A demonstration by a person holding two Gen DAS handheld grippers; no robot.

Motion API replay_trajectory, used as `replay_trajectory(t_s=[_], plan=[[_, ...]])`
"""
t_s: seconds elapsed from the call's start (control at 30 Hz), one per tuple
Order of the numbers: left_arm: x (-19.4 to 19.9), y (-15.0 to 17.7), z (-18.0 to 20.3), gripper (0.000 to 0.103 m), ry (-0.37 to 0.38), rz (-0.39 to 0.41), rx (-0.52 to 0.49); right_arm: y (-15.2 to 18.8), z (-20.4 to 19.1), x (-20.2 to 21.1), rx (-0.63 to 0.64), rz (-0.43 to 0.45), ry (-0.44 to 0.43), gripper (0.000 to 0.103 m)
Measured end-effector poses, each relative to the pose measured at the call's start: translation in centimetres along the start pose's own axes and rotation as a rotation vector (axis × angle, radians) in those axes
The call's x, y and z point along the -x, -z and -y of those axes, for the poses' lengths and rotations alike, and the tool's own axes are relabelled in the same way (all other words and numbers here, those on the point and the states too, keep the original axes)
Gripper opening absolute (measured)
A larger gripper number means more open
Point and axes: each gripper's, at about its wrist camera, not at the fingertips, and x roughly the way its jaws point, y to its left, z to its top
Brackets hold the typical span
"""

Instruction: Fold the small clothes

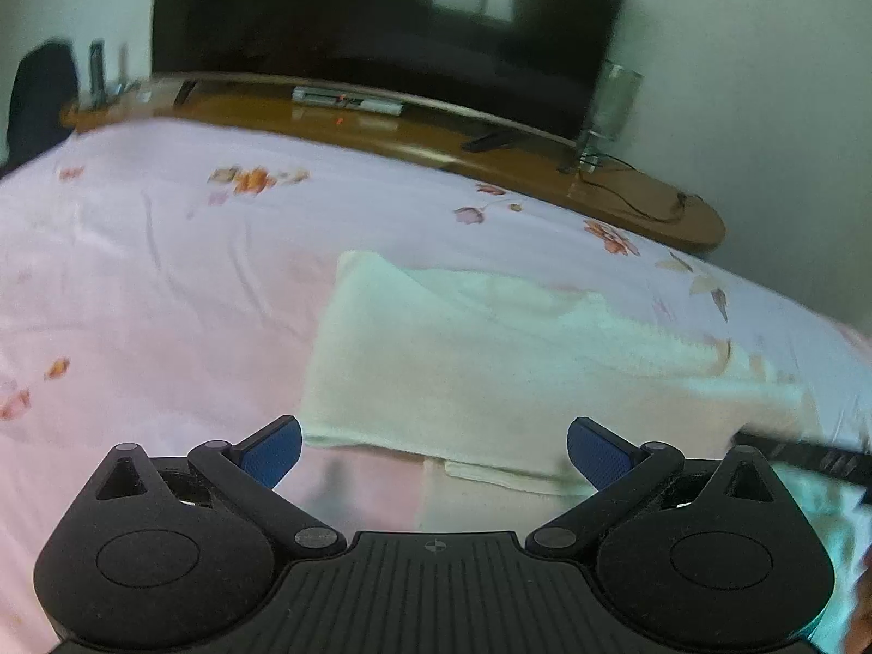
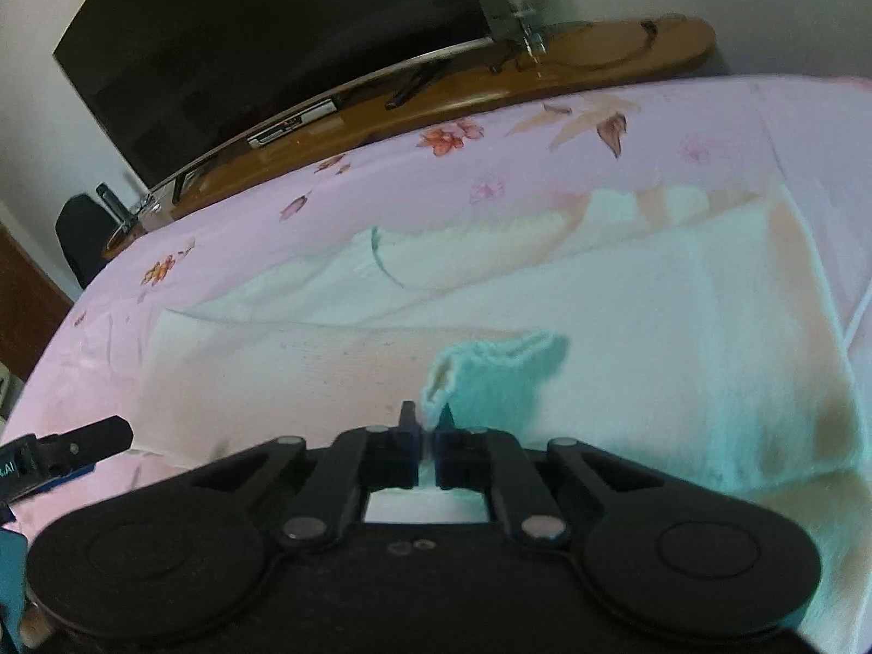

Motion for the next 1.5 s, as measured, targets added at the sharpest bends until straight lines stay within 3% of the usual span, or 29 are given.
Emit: replay_trajectory(t_s=[0.13, 0.43, 0.8, 1.0, 1.03, 1.07, 1.1, 1.27, 1.37, 1.5], plan=[[0.1, 0.6, 1.6, 0.103, -0.001, 0.015, -0.081, -0.6, 0.0, 2.8, 0.127, 0.107, 0.090, 0.006], [-1.5, 1.8, 2.1, 0.103, -0.031, -0.029, -0.091, -0.4, 5.0, 4.4, 0.094, 0.102, 0.184, 0.006], [-2.5, 1.4, 0.6, 0.103, -0.133, -0.019, -0.052, -0.2, 7.0, 3.9, 0.068, 0.070, 0.210, 0.006], [-3.2, 1.2, 0.8, 0.102, -0.153, 0.012, -0.085, -0.6, 7.3, 4.4, 0.053, 0.080, 0.193, 0.006], [-3.4, 1.0, 0.7, 0.095, -0.152, 0.017, -0.082, -0.5, 7.2, 4.3, 0.059, 0.076, 0.195, 0.006], [-3.6, 0.9, 0.6, 0.072, -0.145, 0.017, -0.076, -0.4, 7.2, 4.2, 0.064, 0.071, 0.200, 0.006], [-4.0, 0.7, 0.3, 0.061, -0.123, -0.008, -0.070, -0.4, 7.4, 4.1, 0.062, 0.067, 0.203, 0.006], [-3.3, 1.3, 0.8, 0.061, -0.108, 0.030, -0.127, -0.6, 8.5, 4.0, 0.019, 0.068, 0.229, 0.006], [-3.7, 1.1, 0.9, 0.041, -0.089, 0.024, -0.118, -0.3, 9.0, 3.1, 0.026, 0.024, 0.243, 0.006], [-3.9, 1.2, 1.0, 0.039, -0.085, 0.026, -0.091, 0.2, 10.0, 3.0, -0.041, 0.023, 0.192, 0.007]])
